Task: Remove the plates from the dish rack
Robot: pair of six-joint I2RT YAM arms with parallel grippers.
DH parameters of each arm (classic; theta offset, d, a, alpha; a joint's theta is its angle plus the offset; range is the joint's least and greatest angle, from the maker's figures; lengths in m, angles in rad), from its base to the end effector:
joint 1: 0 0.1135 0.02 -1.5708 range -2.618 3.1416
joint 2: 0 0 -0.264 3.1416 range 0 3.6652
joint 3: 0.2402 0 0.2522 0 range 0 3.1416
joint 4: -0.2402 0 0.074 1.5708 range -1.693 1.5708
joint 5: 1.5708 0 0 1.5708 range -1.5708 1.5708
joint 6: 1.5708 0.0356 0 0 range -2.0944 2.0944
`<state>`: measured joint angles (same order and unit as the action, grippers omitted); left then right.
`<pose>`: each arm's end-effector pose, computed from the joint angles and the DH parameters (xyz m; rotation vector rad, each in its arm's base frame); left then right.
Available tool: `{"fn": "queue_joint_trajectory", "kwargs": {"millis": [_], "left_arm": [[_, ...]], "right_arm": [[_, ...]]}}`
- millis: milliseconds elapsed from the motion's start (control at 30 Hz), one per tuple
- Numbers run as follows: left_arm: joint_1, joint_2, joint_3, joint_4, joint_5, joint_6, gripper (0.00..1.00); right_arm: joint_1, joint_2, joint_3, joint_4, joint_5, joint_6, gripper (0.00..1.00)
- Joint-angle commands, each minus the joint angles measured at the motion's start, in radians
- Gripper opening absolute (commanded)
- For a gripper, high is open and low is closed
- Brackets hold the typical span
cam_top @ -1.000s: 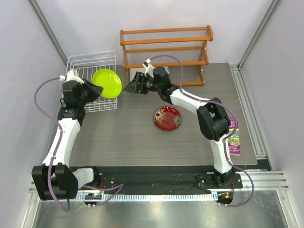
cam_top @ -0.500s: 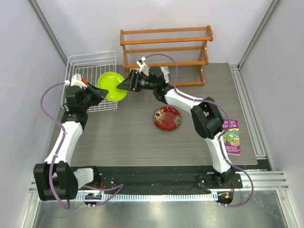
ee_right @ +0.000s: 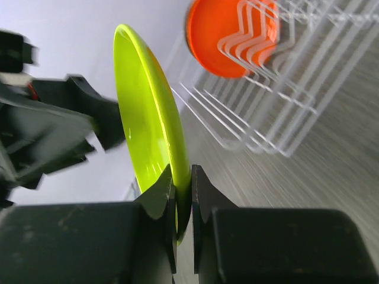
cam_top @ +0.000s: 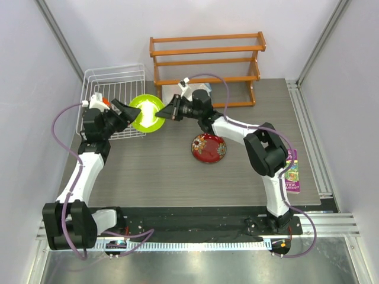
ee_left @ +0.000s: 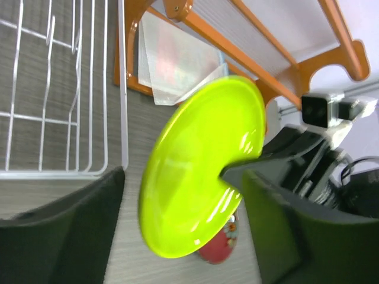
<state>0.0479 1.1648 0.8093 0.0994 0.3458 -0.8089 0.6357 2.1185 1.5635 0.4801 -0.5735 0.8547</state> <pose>0.2705 0.0009 0.2998 -0.5502 1.8145 -0.8434 0.3916 0.3129 0.2530 -0.2978 1.8750 1.5489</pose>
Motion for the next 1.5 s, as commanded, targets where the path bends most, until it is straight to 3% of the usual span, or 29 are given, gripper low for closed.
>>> {"fn": "queue_joint_trajectory", "kwargs": {"millis": [0,200,433,533,767,1133,1267,1400,1467], "left_arm": [[-0.003,-0.051,0.039,-0.033,-0.068,0.100,0.98],[-0.002,-0.068,0.080,-0.096,-0.218,0.203,0.99],[-0.002,0.010,0.163,-0.223,-0.405,0.327,0.99],[-0.002,0.064,0.212,-0.285,-0.448,0.379,0.99],[-0.003,0.111,0.241,-0.331,-0.518,0.454,0.99],[-0.011,0.148,0.261,-0.342,-0.547,0.453,1.00],[-0.011,0.156,0.268,-0.340,-0.542,0.450,0.99],[-0.013,0.170,0.275,-0.342,-0.564,0.459,0.99],[-0.011,0.176,0.281,-0.345,-0.573,0.468,1.00]], "right_arm": [[-0.063,-0.152,-0.176,-0.015,0.092,-0.065,0.01],[-0.207,-0.391,-0.454,-0.072,0.141,-0.109,0.01],[-0.274,-0.640,-0.536,-0.550,0.345,-0.341,0.01],[-0.274,-0.686,-0.575,-0.639,0.383,-0.364,0.02],[-0.275,-0.766,-0.709,-0.681,0.428,-0.342,0.01],[-0.277,-0.689,-0.751,-0.637,0.409,-0.390,0.06],[-0.277,-0.623,-0.714,-0.618,0.360,-0.394,0.13],[-0.275,-0.543,-0.675,-0.606,0.311,-0.398,0.31],[-0.277,-0.532,-0.663,-0.607,0.308,-0.398,0.47]]}}
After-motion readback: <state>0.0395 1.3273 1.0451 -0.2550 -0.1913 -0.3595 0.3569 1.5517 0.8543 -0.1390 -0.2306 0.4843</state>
